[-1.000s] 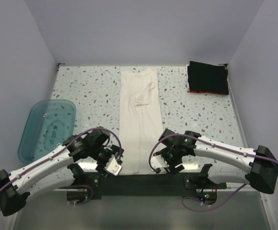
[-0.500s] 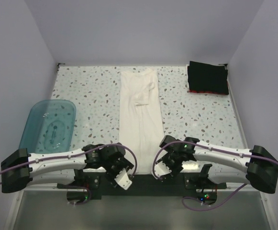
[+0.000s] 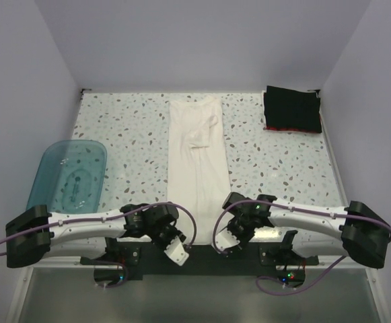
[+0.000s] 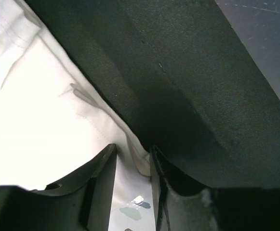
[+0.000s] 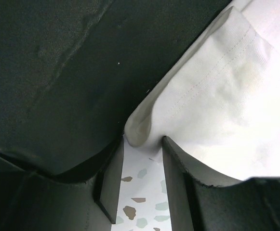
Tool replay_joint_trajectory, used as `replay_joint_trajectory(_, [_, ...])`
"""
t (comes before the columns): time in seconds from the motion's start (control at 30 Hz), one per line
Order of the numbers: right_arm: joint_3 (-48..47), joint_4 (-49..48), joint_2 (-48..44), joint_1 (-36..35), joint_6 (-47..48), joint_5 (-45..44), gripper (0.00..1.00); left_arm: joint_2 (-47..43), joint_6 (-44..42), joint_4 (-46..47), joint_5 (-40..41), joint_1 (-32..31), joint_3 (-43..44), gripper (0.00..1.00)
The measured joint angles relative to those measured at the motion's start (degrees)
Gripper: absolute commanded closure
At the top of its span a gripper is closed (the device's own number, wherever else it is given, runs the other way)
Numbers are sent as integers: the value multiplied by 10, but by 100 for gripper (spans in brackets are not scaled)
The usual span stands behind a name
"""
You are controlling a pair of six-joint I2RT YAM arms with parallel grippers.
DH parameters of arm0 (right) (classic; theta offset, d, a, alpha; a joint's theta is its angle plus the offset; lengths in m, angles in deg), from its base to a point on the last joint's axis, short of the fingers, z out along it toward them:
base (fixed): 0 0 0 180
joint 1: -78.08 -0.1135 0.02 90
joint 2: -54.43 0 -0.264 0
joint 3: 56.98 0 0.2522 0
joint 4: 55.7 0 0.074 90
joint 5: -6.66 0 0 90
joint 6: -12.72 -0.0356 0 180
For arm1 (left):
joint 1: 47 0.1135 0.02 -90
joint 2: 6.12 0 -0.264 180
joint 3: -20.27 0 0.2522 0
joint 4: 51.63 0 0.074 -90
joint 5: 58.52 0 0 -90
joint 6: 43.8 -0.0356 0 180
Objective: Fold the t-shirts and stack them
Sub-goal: Fold the tshirt
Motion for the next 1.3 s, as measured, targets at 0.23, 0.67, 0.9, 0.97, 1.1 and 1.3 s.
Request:
replay_joint_trajectory(0.23, [-3, -24, 7, -1, -16, 3, 90, 5, 13, 8, -3, -1, 0, 94])
replay_joint_trajectory(0.67, [6, -45, -127, 20, -99, -1, 100, -102, 37, 7, 46, 44, 3, 100])
replay_joint_trajectory(0.9, [-30, -46, -102, 112, -89, 15, 100, -85, 2, -8, 32, 143, 49, 100])
replay_joint_trajectory(0.97, [-54, -47, -75, 149, -71, 24, 100, -67, -17, -9, 21, 178, 62, 100])
replay_joint_trajectory(1.1, [-100, -48, -22, 216, -29, 46, 100, -16, -54, -6, -1, 243, 96, 100])
replay_joint_trajectory(1.3, [-165, -51, 64, 289, 31, 75, 100, 71, -112, 8, -33, 335, 156, 100])
